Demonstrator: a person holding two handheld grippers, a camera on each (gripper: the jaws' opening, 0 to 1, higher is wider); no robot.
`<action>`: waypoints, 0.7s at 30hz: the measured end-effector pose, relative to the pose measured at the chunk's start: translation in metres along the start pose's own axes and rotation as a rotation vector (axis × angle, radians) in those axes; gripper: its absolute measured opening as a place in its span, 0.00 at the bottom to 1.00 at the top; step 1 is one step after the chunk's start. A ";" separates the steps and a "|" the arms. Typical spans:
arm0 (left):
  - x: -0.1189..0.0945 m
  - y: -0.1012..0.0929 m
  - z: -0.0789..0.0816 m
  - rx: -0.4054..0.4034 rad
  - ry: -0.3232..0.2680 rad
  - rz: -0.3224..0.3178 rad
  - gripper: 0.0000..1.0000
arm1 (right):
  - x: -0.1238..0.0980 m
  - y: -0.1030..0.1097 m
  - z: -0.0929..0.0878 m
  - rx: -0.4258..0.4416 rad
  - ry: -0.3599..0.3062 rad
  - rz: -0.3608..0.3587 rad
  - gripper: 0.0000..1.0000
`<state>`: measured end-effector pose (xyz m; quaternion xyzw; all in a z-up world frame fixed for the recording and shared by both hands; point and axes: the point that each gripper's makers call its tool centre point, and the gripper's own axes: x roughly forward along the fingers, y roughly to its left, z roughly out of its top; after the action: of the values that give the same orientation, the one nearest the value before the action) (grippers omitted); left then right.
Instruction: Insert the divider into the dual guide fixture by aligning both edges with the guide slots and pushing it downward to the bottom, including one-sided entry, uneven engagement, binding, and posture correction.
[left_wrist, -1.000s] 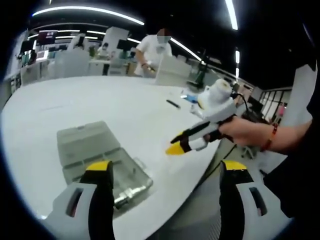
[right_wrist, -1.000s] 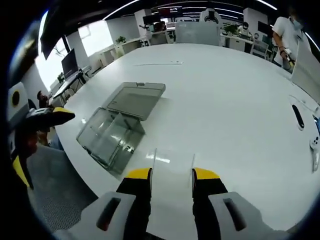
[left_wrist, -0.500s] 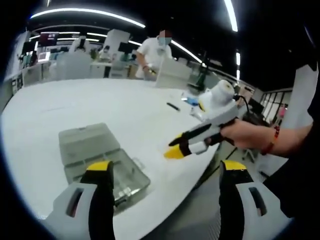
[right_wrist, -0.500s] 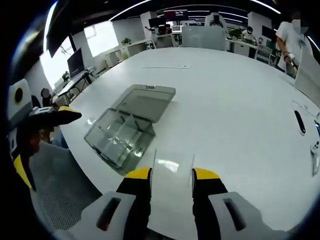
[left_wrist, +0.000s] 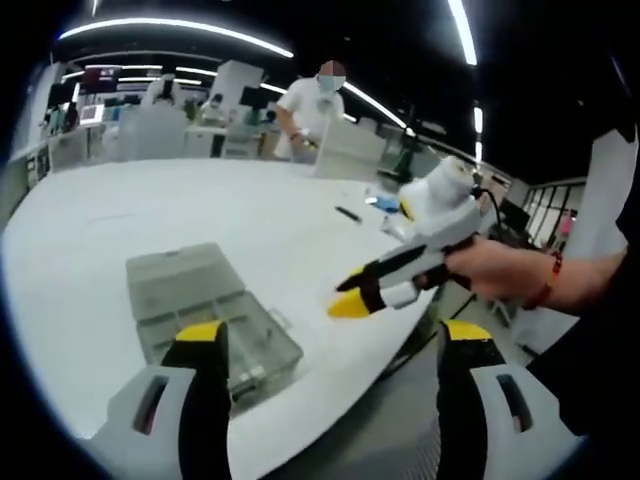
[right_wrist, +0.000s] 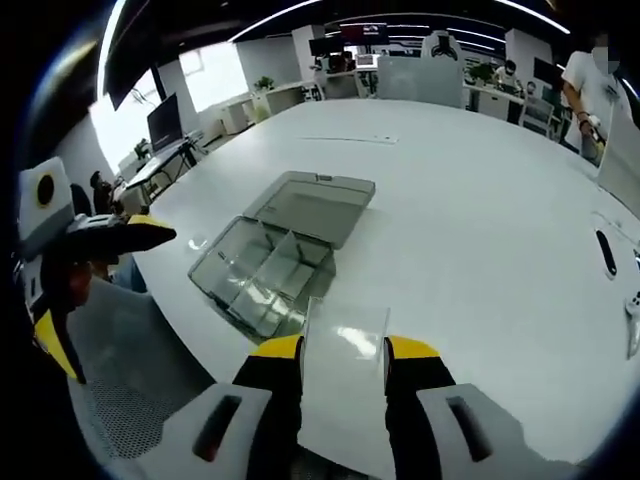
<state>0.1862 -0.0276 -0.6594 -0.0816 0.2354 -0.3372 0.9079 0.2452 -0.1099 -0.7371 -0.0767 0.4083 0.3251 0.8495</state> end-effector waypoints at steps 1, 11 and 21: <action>-0.001 0.000 0.000 -0.007 -0.001 0.001 0.84 | 0.000 0.002 0.001 -0.008 -0.005 -0.001 0.28; 0.000 0.002 0.001 -0.042 -0.019 -0.007 0.81 | -0.007 0.015 0.009 -0.029 -0.027 0.016 0.28; 0.000 0.009 0.006 -0.083 -0.042 -0.007 0.74 | -0.009 0.024 0.015 -0.043 -0.046 0.024 0.28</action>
<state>0.1944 -0.0210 -0.6572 -0.1272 0.2299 -0.3287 0.9071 0.2359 -0.0895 -0.7166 -0.0825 0.3823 0.3459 0.8529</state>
